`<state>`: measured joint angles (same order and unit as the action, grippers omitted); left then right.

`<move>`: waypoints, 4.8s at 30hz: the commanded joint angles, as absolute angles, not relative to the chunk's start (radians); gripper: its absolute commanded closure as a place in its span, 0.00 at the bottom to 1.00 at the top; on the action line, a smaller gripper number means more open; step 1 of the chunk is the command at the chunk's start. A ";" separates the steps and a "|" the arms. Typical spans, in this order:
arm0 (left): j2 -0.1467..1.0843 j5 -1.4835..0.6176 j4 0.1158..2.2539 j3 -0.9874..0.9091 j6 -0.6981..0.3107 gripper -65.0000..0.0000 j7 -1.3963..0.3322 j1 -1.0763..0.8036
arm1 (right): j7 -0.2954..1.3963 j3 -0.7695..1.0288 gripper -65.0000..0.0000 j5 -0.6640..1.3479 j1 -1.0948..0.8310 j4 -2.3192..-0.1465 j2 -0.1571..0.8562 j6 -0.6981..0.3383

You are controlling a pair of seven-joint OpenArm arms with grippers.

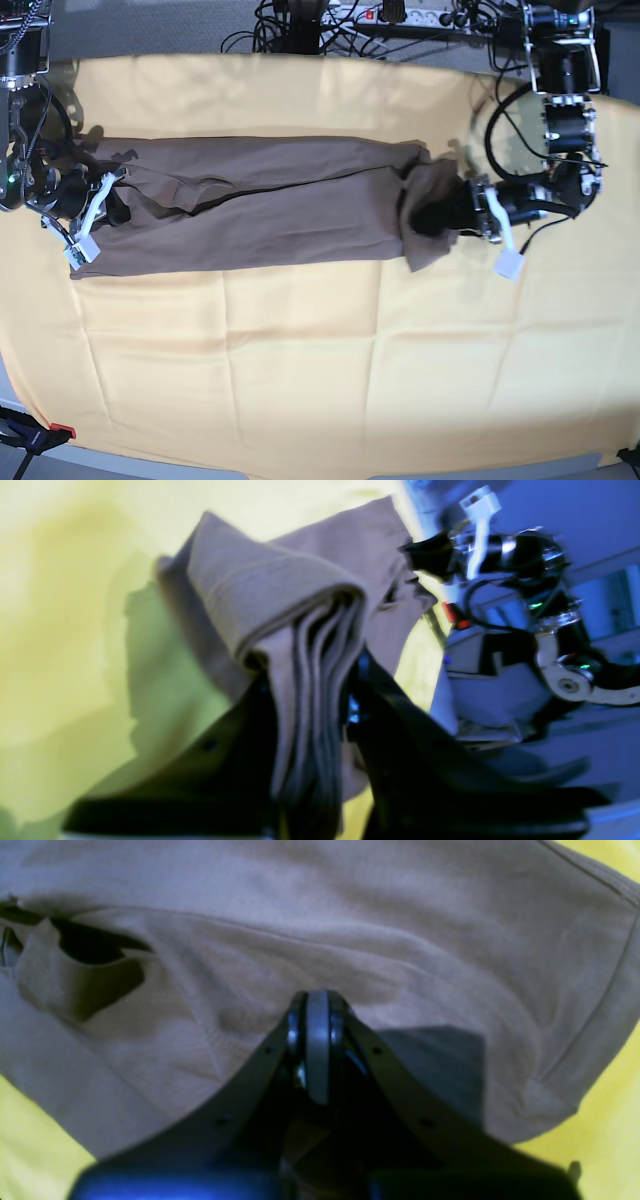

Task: Fold the T-shirt properly

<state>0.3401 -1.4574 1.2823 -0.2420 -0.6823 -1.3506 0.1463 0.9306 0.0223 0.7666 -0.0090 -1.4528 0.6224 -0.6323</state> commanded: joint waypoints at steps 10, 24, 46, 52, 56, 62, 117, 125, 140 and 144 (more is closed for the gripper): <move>0.139 -1.484 1.300 -0.247 -0.698 1.00 -1.340 0.167 | 0.937 0.020 1.00 0.754 -0.003 -1.453 0.631 -0.629; -0.013 -1.290 1.299 -0.218 -0.698 1.00 -1.193 0.161 | 0.938 0.020 1.00 0.754 -0.003 -1.453 0.632 -0.666; -0.021 -1.256 1.299 -0.057 -0.698 0.50 -1.052 0.162 | 0.939 0.020 1.00 0.755 -0.002 -1.453 0.632 -0.665; -0.022 -1.288 1.299 -0.061 -0.698 0.69 -1.115 0.162 | 0.938 0.020 0.94 0.754 0.001 -1.453 0.632 -0.665; -0.022 -1.218 1.299 -0.061 -0.698 1.00 -1.114 0.161 | 0.948 0.020 0.76 0.755 0.027 -1.453 0.632 -0.662; -0.022 -1.127 1.299 -0.061 -0.698 1.00 -1.106 0.161 | 0.953 0.056 0.60 0.845 0.138 -1.453 0.632 -0.694; 0.546 -1.428 1.301 -0.070 -0.698 1.00 -1.179 0.197 | 1.261 0.530 1.00 1.275 -0.068 -1.292 0.414 -0.698; 0.549 -1.476 1.301 -0.117 -0.698 1.00 -1.180 0.197 | 1.277 0.531 1.00 1.247 -0.056 -1.343 0.427 -0.698; 0.561 -1.484 1.301 -0.282 -0.698 1.00 -1.221 0.188 | 1.300 0.531 1.00 1.187 -0.073 -1.805 0.404 -0.695; 0.559 -1.484 1.301 -0.282 -0.698 1.00 -1.221 0.177 | 1.353 0.530 1.00 1.317 -0.103 -1.946 0.327 -0.698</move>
<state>0.5388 -1.4582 1.2831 -0.2752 -0.6895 -1.2358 0.1551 1.3773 0.5251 1.2888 -0.1169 -1.9320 0.3099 -0.6964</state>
